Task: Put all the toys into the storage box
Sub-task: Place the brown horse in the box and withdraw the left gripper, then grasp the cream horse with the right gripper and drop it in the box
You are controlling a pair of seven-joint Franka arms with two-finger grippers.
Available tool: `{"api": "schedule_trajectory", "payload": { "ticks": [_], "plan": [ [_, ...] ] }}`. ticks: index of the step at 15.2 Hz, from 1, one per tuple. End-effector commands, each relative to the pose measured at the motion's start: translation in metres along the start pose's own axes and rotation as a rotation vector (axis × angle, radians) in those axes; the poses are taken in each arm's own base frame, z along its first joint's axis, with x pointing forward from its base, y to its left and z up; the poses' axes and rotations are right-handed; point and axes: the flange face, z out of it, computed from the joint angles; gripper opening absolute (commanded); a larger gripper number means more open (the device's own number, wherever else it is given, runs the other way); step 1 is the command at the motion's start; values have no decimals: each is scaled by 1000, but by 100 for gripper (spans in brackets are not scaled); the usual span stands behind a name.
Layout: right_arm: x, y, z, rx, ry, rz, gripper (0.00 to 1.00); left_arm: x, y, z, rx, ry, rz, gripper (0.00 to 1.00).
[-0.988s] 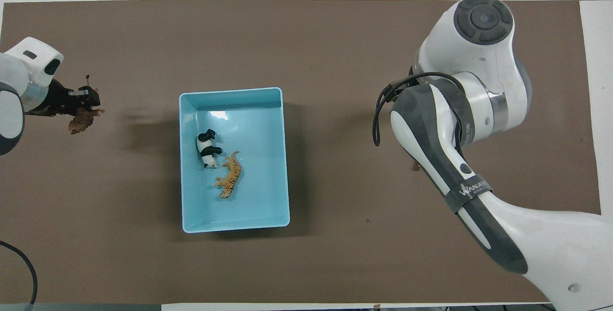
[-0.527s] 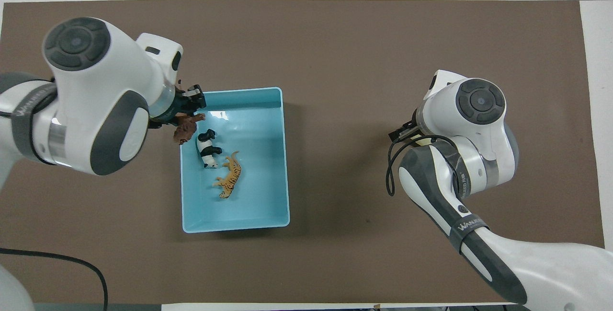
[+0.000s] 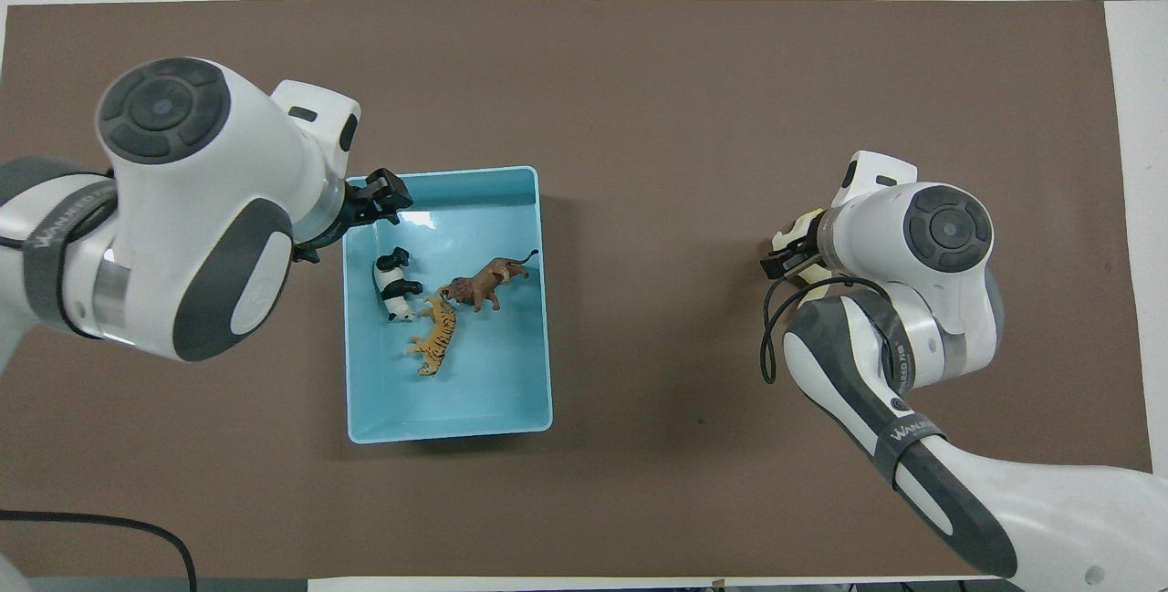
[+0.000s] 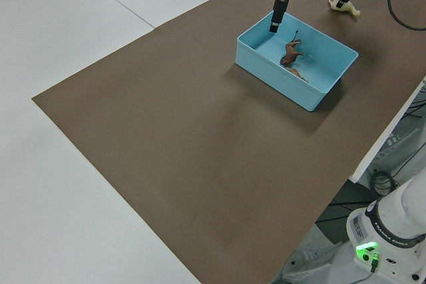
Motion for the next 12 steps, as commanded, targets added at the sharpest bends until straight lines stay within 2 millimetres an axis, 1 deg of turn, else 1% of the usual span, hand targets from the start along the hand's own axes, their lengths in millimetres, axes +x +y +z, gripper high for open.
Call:
{"api": "schedule_trajectory", "payload": {
  "ticks": [1,2,3,4,5,6,7,8,9,10,11,12],
  "plan": [
    [-14,-5,-2,14,30,-6,14,20,-72,-36,-9,-11,99,100],
    [-16,-7,0,12,42,-9,0,28,-93,-48,-3,-23,129,100],
    [-15,-9,0,11,45,-15,0,34,-112,-59,10,-54,183,100],
    [-14,-11,-2,11,50,-20,0,36,-123,-78,15,-79,287,100],
    [-12,-16,-1,12,52,-27,0,36,-128,-92,17,-98,378,100],
    [-9,-22,-3,14,51,-32,0,37,-130,-98,14,-99,406,100],
    [-2,-28,-8,15,48,-45,0,39,-130,-98,12,-106,406,100],
    [6,-33,-15,20,31,-45,0,45,-126,-97,7,-107,408,100],
    [26,-39,-36,27,1,-6,0,51,-125,-111,-18,-83,403,100],
    [52,-57,-61,29,-30,27,0,53,-124,-115,-35,-104,401,100],
    [76,-78,-82,31,-52,65,0,59,-123,-101,-29,-147,397,100],
    [100,-101,-110,30,-60,117,0,58,-121,-106,-36,-151,401,100]
  ]
}}
